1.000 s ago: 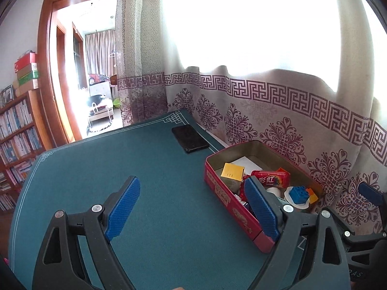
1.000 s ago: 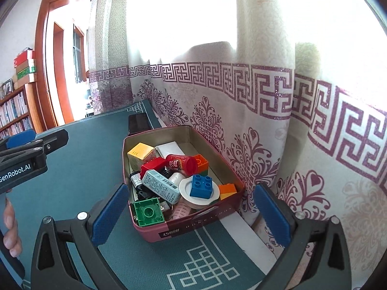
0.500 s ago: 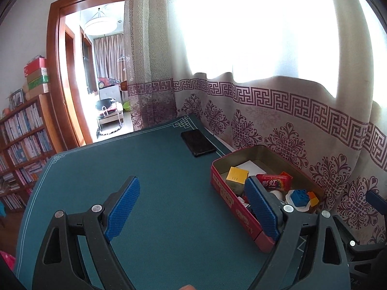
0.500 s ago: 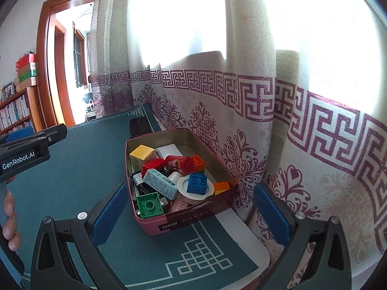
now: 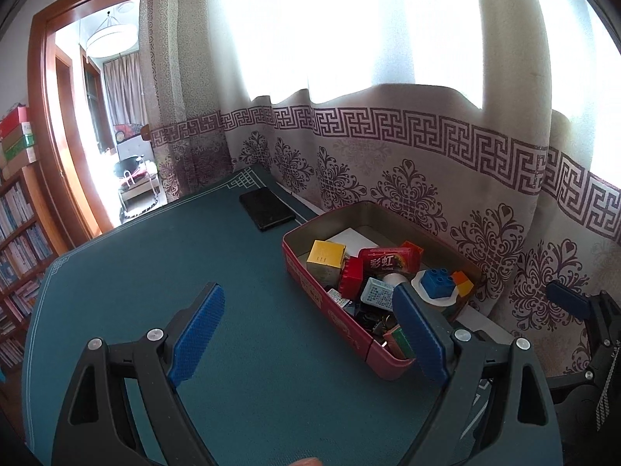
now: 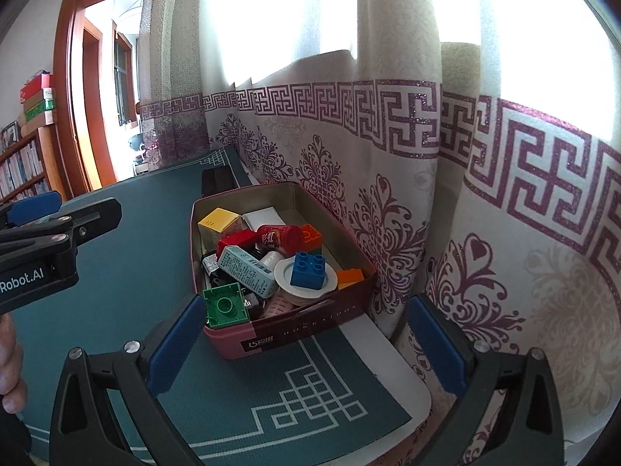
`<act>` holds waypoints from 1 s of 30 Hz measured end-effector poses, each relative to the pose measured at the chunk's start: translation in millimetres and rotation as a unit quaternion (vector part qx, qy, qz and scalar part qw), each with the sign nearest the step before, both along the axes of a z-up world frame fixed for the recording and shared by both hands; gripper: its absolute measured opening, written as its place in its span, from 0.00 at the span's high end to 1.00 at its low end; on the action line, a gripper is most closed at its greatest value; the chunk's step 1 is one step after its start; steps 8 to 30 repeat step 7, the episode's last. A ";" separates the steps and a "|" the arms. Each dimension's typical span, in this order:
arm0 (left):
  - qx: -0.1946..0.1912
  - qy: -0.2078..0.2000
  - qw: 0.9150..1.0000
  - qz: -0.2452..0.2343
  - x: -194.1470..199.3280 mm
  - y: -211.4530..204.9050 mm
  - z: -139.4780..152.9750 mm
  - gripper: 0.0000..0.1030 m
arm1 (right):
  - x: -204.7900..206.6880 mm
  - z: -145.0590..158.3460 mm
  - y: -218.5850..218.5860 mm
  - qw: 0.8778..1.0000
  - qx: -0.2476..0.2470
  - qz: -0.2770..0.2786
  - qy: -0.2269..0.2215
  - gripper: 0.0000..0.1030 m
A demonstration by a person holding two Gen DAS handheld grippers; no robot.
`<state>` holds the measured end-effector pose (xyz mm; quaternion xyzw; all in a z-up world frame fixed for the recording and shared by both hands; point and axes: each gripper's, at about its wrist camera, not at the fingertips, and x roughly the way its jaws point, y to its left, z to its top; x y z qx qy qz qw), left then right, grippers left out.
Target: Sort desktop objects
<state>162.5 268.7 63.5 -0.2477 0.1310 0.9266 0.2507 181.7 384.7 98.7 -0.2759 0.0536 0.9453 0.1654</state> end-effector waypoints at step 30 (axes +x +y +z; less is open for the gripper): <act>-0.011 -0.018 1.000 -0.022 -2.0 7.6 -10.0 0.12 | -4.7 -8.2 3.5 1.000 -0.012 0.001 -0.013 0.00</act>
